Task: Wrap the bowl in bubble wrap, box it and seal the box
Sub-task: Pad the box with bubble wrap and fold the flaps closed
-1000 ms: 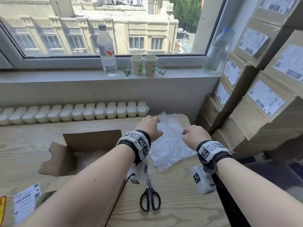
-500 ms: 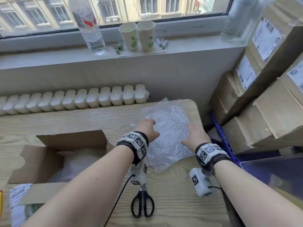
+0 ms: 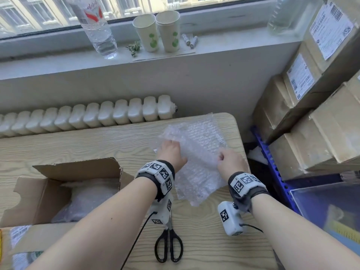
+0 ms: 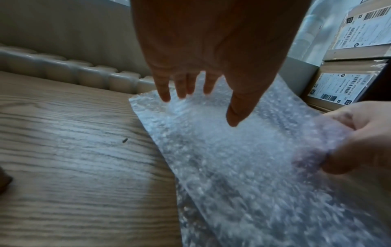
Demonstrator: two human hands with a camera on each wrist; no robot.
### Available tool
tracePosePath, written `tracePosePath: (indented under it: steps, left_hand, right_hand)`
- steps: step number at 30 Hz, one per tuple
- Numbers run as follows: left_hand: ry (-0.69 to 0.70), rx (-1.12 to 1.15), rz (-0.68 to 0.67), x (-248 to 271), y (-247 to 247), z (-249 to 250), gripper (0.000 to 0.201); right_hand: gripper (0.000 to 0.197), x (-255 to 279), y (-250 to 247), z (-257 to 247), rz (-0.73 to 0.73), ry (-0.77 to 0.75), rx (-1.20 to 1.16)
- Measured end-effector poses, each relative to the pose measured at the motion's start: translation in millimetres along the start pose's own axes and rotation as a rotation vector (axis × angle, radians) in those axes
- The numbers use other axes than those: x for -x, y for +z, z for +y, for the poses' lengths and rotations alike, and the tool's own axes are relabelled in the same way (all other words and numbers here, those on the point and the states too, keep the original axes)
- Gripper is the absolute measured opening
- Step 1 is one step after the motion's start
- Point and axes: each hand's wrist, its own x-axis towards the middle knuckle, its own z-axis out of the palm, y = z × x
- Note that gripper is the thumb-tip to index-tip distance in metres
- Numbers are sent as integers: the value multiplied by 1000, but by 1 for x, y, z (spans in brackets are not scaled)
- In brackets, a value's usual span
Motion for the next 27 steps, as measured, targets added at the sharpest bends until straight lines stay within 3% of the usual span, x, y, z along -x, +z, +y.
tracePosePath:
  steps: [2,6,12,16,21,27]
  left_hand:
    - [-42,18,107,-1,-9,-4,52]
    - [-15,151,212,-1,-20,-11,72]
    - [124,334,433,33,-46,-3,25]
    - [111,485,406,61,-60,-3,19]
    - [164,639,492,94,-78,-15,19]
    - [213,780,606,125,-103,-44,17]
  right_hand:
    - [20,0,-7,1,32,38,-67]
    - [19,1,-22,2,105,64,-160]
    - [14,21,-41,0,221,91,-284]
    - [15,43,-52,-5,347,129,-482]
    - [11,70,-62,-18,419,157,-722]
    - [34,101,-58,-46,318,70,-778]
